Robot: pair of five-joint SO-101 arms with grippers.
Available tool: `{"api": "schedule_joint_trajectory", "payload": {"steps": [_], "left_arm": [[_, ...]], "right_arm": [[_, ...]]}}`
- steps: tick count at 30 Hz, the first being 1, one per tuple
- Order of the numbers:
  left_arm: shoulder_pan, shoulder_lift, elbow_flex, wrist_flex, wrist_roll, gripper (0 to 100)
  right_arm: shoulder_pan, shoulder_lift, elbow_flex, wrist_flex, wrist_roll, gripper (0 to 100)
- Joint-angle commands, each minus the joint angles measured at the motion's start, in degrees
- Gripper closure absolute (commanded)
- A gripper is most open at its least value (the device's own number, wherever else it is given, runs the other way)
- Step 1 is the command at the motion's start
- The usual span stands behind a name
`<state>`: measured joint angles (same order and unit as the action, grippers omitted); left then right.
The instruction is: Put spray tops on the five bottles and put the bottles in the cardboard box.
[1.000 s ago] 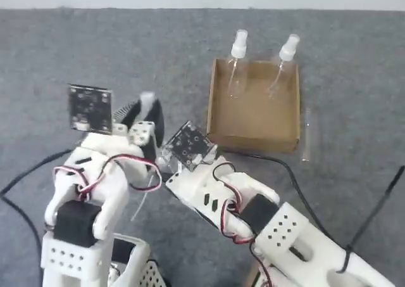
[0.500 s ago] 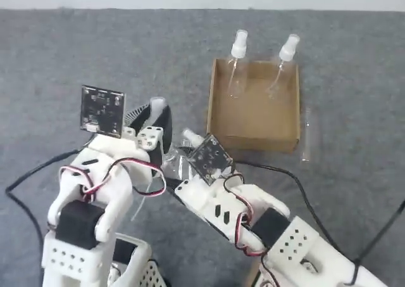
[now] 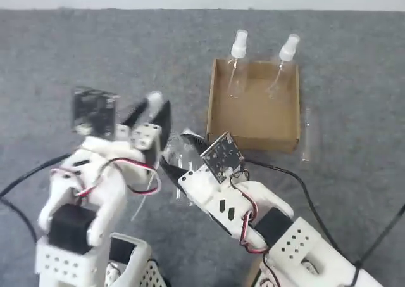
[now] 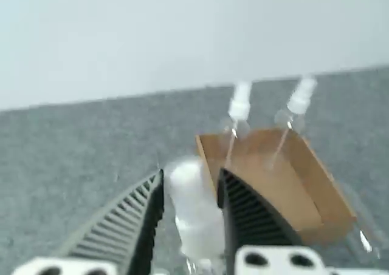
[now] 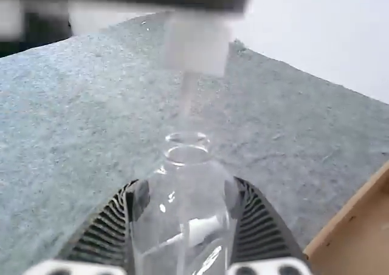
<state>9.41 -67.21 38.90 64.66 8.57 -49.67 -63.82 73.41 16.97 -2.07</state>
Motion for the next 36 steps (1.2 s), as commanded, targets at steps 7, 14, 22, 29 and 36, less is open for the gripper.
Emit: {"api": "schedule_joint_trajectory", "payload": {"steps": [7, 14, 22, 29, 36], "left_arm": [[-1.8, -0.4, -5.9, -1.1, -0.7, 82], [-8.9, -0.4, 0.6, -8.4, -3.5, 93], [-1.6, -0.9, 7.4, -6.3, -7.9, 93], [-5.1, -0.9, 1.6, -5.2, -7.6, 93], [-12.0, -1.8, -3.5, 4.6, -7.5, 84]], "right_arm": [[0.9, -2.2, -0.6, -1.4, -0.6, 99.3], [0.9, -2.4, -0.6, -1.3, -0.6, 99.3], [0.9, -2.3, -0.6, -1.3, -0.6, 99.3], [1.0, -2.4, -0.6, -1.3, -0.4, 99.3], [9.1, -1.0, -7.3, 1.4, -0.4, 99.3]]}}
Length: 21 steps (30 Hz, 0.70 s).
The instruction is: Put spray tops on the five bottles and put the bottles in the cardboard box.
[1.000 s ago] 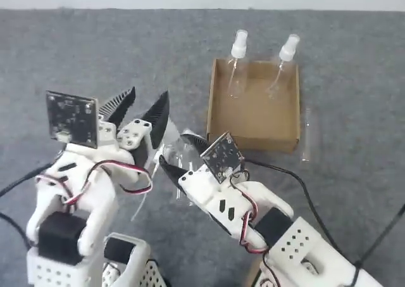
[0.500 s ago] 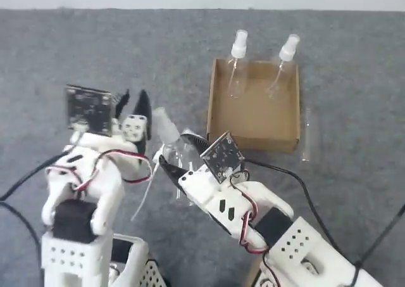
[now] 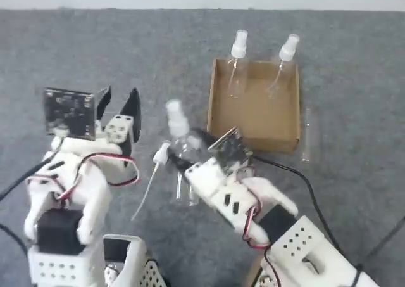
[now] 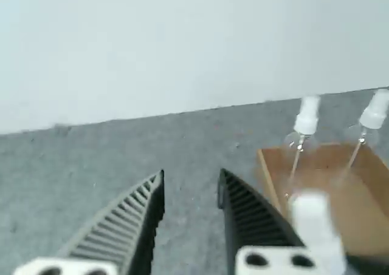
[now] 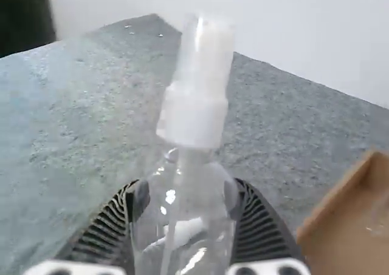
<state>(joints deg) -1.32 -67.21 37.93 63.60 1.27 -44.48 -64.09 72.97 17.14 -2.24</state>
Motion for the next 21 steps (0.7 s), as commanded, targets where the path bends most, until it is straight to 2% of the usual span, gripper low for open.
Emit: {"api": "schedule_joint_trajectory", "payload": {"steps": [1, 5, 9, 12, 16, 21], "left_arm": [[-1.3, -2.9, -0.8, 6.3, -0.2, 85], [2.9, -12.3, 10.6, 4.0, 0.7, 84], [12.2, -23.4, 23.6, 1.1, -0.3, 84], [16.9, -30.0, 30.0, 0.8, -2.7, 79], [17.4, -34.6, 33.4, 0.7, -3.2, 72], [17.2, -34.7, 39.0, -5.3, -3.3, 72]], "right_arm": [[5.1, 0.3, -9.1, 2.2, -0.2, 99.3], [7.7, 8.7, -17.9, 3.2, -0.4, 99.3], [8.3, 19.3, -26.7, 3.3, -0.5, 99.3], [8.2, 25.9, -32.4, 3.6, -0.5, 99.3], [7.7, 32.3, -39.7, 8.9, -0.5, 99.3], [4.4, 32.6, -46.2, 20.2, -0.3, 99.3]]}}
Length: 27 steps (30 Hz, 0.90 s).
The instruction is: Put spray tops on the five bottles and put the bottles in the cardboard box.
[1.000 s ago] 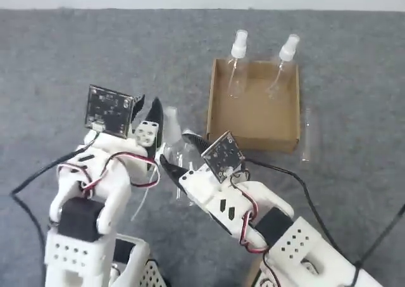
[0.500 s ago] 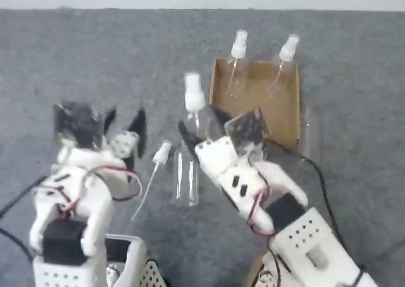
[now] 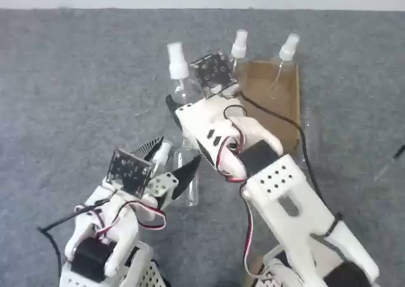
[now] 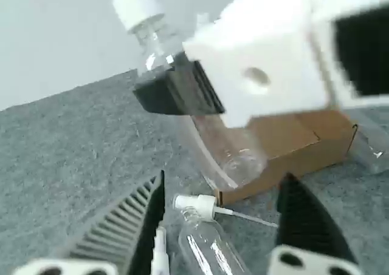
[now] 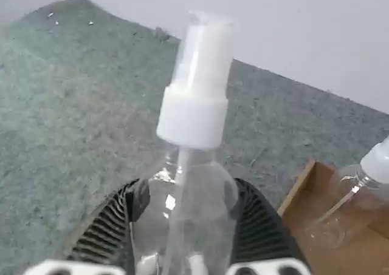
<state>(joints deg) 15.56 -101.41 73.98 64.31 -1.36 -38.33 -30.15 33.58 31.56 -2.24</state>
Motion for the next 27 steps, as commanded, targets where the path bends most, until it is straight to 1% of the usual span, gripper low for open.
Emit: {"api": "schedule_joint_trajectory", "payload": {"steps": [1, 3, 8, 12, 16, 19, 24, 25, 27], "left_arm": [[0.4, -0.5, 3.9, -7.3, -0.6, 72], [0.4, -0.5, 5.1, -8.4, -0.6, 72], [0.4, -0.5, 5.5, -8.3, -0.7, 72], [0.4, -0.5, 5.5, -8.3, -0.7, 72], [0.4, -0.5, 5.5, -8.1, -0.7, 72], [0.5, -0.9, 5.5, -6.6, -0.7, 72], [0.4, -0.9, 5.5, -6.5, -0.7, 72], [0.2, -0.9, 5.4, -6.5, -0.7, 73], [-2.3, -0.9, 5.1, -6.9, -0.7, 79]], "right_arm": [[-2.3, -2.2, -7.4, 7.7, -0.3, 99.3], [-3.0, -4.5, -7.6, 10.9, -0.3, 99.3], [-3.6, -11.8, -6.3, 17.3, -0.3, 99.3], [-3.2, -16.0, -4.0, 19.0, -0.2, 99.3], [-2.6, -16.3, -3.0, 18.9, 0.0, 99.3], [1.5, -15.2, -4.0, 18.7, 2.1, 99.3], [12.7, -8.7, -8.5, 18.4, 5.3, 99.3], [15.1, -7.3, -9.2, 18.2, 5.7, 99.3], [18.9, -5.3, -9.0, 15.3, 6.9, 99.3]]}}
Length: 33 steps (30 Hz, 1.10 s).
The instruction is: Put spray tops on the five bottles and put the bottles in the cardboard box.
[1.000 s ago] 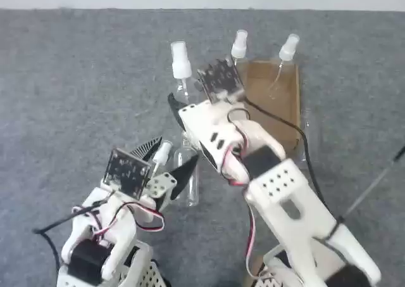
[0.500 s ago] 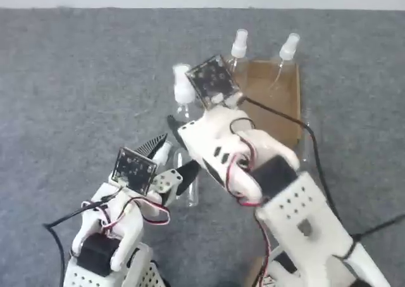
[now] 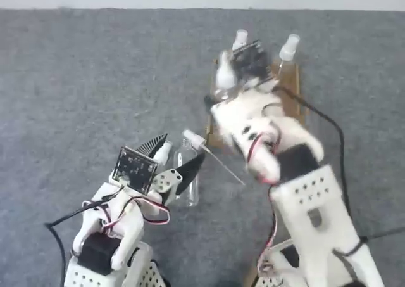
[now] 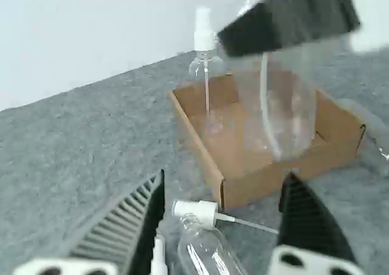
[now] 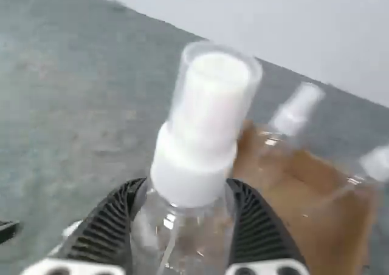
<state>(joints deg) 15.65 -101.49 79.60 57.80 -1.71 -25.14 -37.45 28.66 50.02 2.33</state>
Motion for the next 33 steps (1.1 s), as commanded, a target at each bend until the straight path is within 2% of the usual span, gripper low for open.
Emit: {"api": "schedule_joint_trajectory", "payload": {"steps": [1, 5, 10, 17, 19, 22, 33], "left_arm": [[-4.4, -0.8, -0.5, -1.5, -0.3, 83], [-12.2, -0.4, -0.6, -4.7, -0.1, 100], [-13.8, 2.5, -5.1, -1.8, -0.1, 99], [-13.8, 21.8, -11.6, -1.2, -0.1, 99], [-13.5, 26.0, -12.4, -1.8, 0.0, 99], [-13.4, 28.6, -12.2, -3.5, 0.0, 99], [-13.3, 28.7, -12.2, -3.5, 0.0, 99]], "right_arm": [[7.4, 2.8, -3.4, -4.8, 2.5, 99.3], [9.4, 4.7, 2.1, -12.3, 2.2, 99.3], [7.5, 7.9, 11.3, -27.5, 2.2, 99.3], [7.4, 17.8, 12.9, -41.9, 1.8, 99.3], [7.4, 20.1, 12.9, -45.4, -0.7, 99.3], [7.4, 23.1, 12.9, -48.1, -3.3, 99.3], [4.2, 32.0, 12.9, -53.5, -3.3, 99.3]]}}
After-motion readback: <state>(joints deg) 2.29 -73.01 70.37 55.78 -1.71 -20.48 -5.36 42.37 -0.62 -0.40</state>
